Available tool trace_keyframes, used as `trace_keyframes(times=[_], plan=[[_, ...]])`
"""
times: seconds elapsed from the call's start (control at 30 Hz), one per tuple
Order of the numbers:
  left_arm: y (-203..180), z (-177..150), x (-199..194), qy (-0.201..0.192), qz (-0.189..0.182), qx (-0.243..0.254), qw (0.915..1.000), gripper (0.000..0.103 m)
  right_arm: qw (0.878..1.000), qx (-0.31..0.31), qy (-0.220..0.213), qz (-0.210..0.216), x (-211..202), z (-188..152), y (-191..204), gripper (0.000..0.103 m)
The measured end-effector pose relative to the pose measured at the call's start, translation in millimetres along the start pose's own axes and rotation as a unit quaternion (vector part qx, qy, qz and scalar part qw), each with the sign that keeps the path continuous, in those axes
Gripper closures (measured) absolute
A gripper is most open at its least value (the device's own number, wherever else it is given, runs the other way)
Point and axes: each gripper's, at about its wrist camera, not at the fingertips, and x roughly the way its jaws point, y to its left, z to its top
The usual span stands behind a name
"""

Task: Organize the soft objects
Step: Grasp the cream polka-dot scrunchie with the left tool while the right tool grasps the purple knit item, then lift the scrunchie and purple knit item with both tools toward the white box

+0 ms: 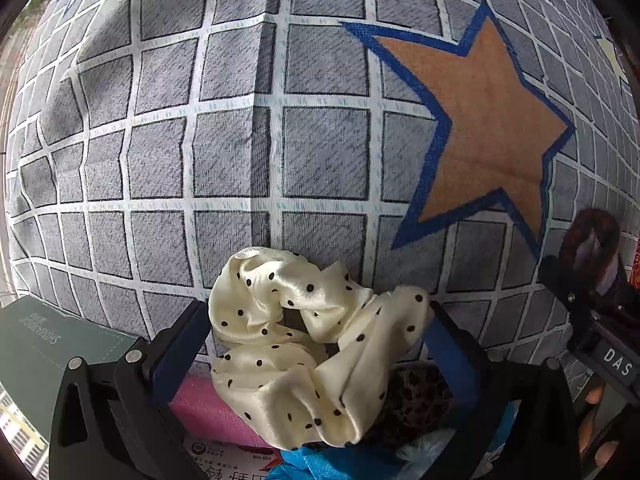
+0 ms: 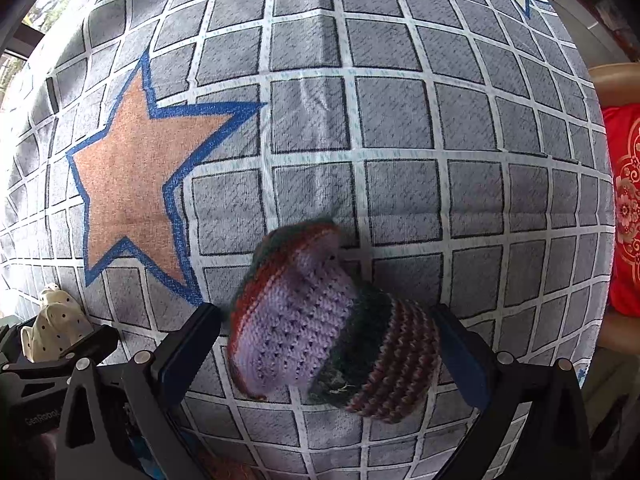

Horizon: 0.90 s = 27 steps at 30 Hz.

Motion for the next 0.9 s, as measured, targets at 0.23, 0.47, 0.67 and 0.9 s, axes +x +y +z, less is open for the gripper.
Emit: trace_keyframes(times=[0.23,0.47,0.67,0.9], plan=[[-6,-11,-15,-0.043,0.002,0.019,0.9989,0.024,1.000,-0.019,-0.015,0.011,-15,-29,-11,0.036],[-16,-16,-45,-0.089,-0.031,0.046,0.9945,0.068,0.991,0.003,-0.030,0.127,-38,-60,-41,0.081],[-29,-30,-76,-0.128,-0.041,0.073,0.9882,0.068,0.984,0.032,-0.052,0.165,-62,-87,-68,0.081],[-39,-47,-101,-0.150,-0.045,0.093,0.9832,0.068,0.977,0.051,-0.043,0.201,-70,-96,-89,0.070]])
